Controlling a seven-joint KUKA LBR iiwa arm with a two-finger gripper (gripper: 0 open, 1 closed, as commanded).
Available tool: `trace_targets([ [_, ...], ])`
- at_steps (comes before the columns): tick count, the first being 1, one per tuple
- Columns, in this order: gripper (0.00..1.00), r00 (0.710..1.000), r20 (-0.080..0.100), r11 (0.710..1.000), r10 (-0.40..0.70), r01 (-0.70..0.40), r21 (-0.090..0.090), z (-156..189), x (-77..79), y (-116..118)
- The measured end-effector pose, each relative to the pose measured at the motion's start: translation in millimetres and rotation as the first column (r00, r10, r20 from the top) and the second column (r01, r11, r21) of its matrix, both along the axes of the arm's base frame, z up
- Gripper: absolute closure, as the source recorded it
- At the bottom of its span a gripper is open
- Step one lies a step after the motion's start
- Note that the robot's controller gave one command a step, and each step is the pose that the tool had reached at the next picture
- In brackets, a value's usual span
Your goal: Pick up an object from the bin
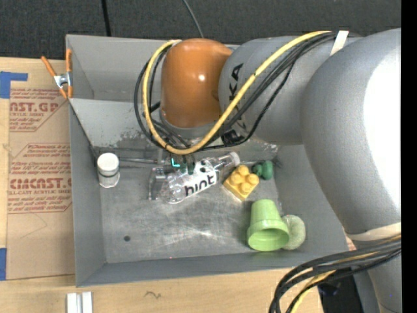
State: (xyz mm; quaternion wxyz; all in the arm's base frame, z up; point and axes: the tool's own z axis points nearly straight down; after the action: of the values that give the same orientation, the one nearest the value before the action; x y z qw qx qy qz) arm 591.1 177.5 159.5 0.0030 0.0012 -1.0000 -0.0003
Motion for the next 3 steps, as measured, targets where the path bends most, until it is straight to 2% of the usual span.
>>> trace_targets([
  [1, 0.00, 1.000, 0.007, 1.000, -0.001, 0.001, 0.001, 4.4, 2.2, -0.8],
  [2, 0.00, 0.987, 0.016, 0.988, 0.158, -0.158, 0.002, -40.0, 2.9, -34.8],
  [3, 0.00, 0.952, 0.004, 0.952, 0.308, -0.308, 0.000, -55.6, -4.8, -64.4],
])
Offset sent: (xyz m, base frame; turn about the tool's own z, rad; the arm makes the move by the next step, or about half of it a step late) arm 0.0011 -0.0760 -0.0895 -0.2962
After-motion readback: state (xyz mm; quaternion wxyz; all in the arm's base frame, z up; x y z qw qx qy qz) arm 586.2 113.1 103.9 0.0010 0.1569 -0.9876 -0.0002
